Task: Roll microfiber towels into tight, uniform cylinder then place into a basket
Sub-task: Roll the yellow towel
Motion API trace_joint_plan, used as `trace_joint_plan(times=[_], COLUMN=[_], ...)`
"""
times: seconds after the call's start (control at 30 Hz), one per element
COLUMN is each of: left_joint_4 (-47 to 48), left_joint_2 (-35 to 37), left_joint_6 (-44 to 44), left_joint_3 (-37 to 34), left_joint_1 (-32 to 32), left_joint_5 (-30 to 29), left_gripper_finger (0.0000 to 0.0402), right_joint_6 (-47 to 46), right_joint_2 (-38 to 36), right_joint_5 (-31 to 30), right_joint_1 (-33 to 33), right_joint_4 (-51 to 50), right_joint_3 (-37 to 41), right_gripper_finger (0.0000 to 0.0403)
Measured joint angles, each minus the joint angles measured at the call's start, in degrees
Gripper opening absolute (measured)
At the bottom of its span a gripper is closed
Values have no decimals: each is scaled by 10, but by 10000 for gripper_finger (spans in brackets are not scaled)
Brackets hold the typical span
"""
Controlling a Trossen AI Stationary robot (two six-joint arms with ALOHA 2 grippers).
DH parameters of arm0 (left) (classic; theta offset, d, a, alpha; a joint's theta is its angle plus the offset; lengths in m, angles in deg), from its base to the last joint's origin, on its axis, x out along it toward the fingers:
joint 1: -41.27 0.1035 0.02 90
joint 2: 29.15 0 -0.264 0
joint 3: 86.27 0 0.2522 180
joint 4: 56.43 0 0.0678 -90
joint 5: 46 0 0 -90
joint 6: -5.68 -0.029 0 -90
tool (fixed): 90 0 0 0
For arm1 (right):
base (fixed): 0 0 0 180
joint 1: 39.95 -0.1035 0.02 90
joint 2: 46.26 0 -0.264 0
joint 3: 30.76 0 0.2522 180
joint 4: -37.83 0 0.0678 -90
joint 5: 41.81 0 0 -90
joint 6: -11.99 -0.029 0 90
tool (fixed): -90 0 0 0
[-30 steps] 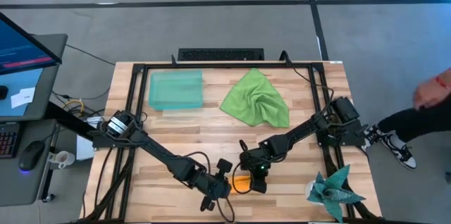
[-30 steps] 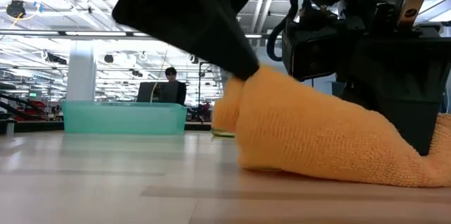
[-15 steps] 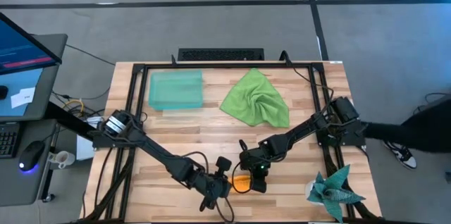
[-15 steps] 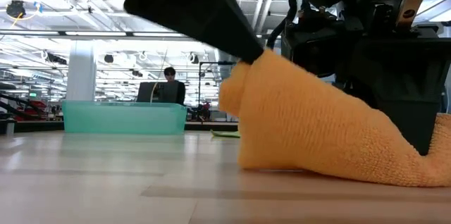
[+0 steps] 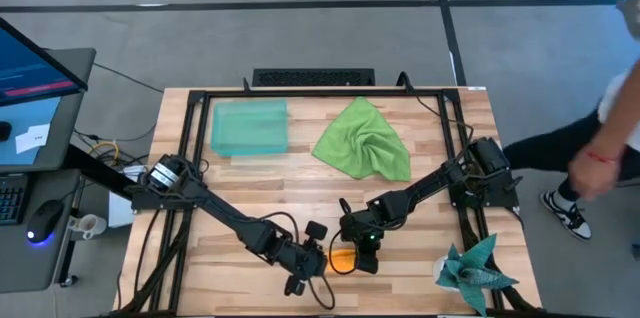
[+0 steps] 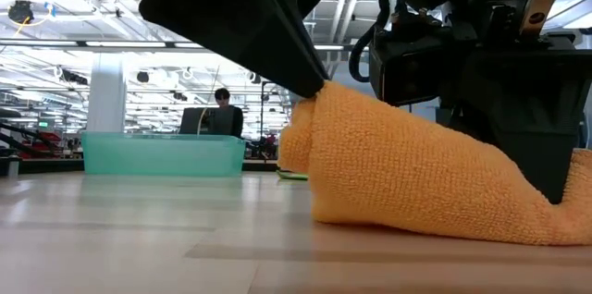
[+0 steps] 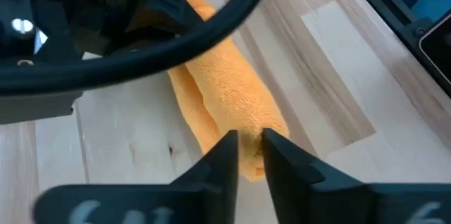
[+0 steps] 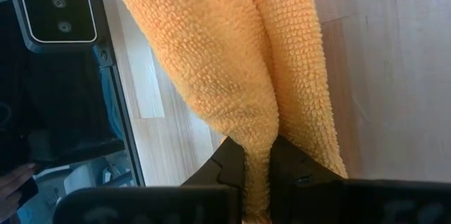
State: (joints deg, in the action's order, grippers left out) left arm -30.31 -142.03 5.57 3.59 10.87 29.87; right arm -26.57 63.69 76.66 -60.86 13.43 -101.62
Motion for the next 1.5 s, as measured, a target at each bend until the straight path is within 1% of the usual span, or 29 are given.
trace_joint_plan(times=[0.17, 0.3, 0.37, 0.5, 0.6, 0.7, 0.8, 0.83, 0.93, 1.0, 1.07, 1.17, 1.3, 1.5], left_joint_4=[24, 30, 12, -50, -72, -73, -78, -73, -66, -65, -78, -86, -124, -141], left_joint_2=[15, 49, 54, 41, 12, -13, -27, -29, -34, -35, -35, -35, -34, -43], left_joint_6=[5, 13, 10, -20, -37, -40, -25, -24, -17, -2, 12, 32, 44, 75], left_joint_3=[0, 0, 0, 2, 1, 0, 0, 0, -3, -12, -30, -45, -71, -85], left_joint_1=[1, -9, -16, -22, -16, -4, 12, 18, 35, 46, 56, 66, 74, 77], left_joint_5=[3, -7, -7, -3, 0, 13, 68, 76, 72, 86, 103, 109, 120, 123], left_gripper_finger=[105, 118, 118, 114, 107, 98, 90, 87, 78, 72, 67, 61, 56, 55], right_joint_6=[0, 0, 0, 0, 1, 1, 1, 1, 0, 1, 0, -4, -24, -22], right_joint_2=[0, 0, 0, 0, 0, 0, 0, 0, 0, 0, 0, 0, 0, 1], right_joint_5=[0, 1, 1, 1, 1, 0, 0, 0, 1, 1, 0, 1, 6, 10], right_joint_1=[0, 0, 0, 0, 0, 0, 0, 0, 0, 0, 0, 1, 6, 7], right_joint_4=[0, 1, 3, 3, 5, 5, 4, 5, 6, 6, 5, 5, 5, 7], right_joint_3=[0, 0, 0, 0, 0, 0, 0, 0, 0, 0, 0, 0, 0, 0], right_gripper_finger=[48, 48, 48, 48, 48, 48, 48, 48, 48, 48, 48, 48, 49, 67])
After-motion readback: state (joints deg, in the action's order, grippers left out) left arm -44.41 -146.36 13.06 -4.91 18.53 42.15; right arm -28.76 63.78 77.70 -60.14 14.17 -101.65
